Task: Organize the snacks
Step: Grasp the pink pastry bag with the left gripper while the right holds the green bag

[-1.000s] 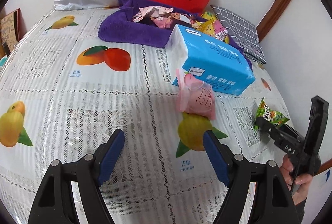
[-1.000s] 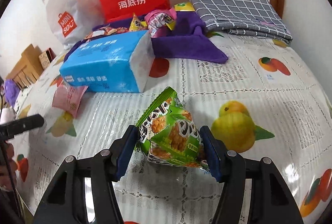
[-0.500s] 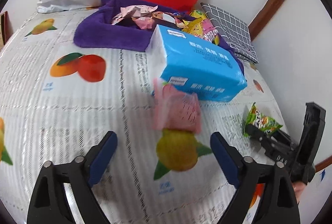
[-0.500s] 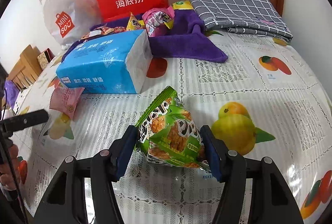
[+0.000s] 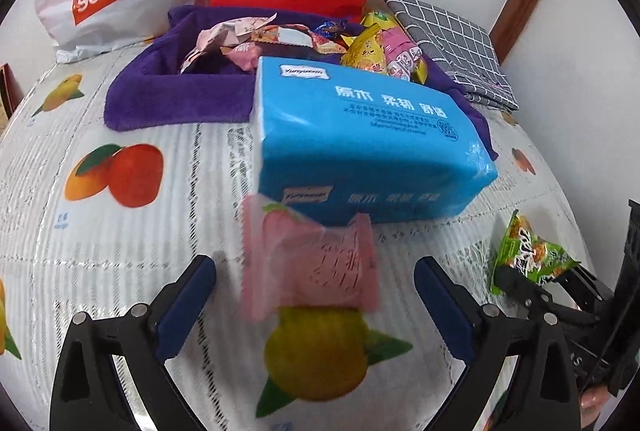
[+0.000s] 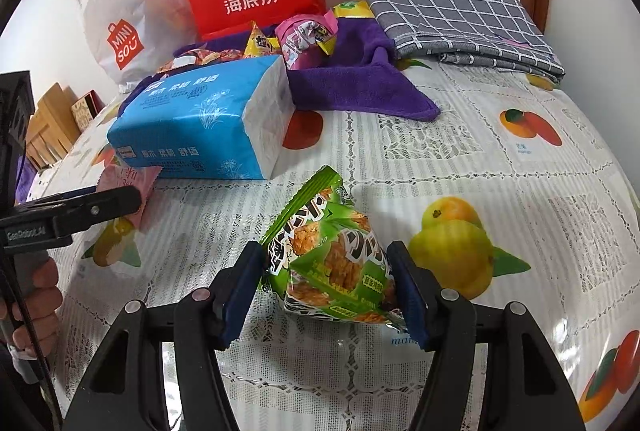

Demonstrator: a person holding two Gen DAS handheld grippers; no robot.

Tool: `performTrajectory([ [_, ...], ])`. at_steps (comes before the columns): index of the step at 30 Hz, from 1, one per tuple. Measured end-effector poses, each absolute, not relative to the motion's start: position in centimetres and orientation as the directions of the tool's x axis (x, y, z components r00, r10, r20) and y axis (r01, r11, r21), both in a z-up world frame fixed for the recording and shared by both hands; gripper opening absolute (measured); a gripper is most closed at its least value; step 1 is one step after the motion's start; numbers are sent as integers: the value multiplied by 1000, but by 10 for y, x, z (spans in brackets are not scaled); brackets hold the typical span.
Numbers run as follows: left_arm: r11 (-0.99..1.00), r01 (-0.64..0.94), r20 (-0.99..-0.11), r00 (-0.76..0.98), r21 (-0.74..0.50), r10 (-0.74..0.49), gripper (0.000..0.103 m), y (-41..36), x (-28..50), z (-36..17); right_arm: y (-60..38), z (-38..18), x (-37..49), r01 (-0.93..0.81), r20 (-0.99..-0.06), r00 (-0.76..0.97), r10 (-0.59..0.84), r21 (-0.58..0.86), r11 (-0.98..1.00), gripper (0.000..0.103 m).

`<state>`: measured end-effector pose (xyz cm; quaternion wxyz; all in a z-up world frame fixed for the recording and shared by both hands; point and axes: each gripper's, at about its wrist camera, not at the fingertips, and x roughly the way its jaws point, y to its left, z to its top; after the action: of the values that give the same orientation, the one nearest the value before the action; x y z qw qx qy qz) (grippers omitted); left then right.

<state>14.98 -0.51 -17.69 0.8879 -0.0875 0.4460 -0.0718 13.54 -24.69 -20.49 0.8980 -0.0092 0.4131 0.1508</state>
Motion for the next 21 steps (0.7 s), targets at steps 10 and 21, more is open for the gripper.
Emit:
performTrajectory([
  [10, 994, 42, -771, 629, -97, -102, 96, -19, 148, -182, -246, -205, 136, -286, -747, 610, 265, 105, 952, 66],
  [21, 997, 15, -766, 639, -82, -73, 84, -17, 146, -182, -245, -204, 137, -294, -751, 607, 258, 89, 952, 67],
])
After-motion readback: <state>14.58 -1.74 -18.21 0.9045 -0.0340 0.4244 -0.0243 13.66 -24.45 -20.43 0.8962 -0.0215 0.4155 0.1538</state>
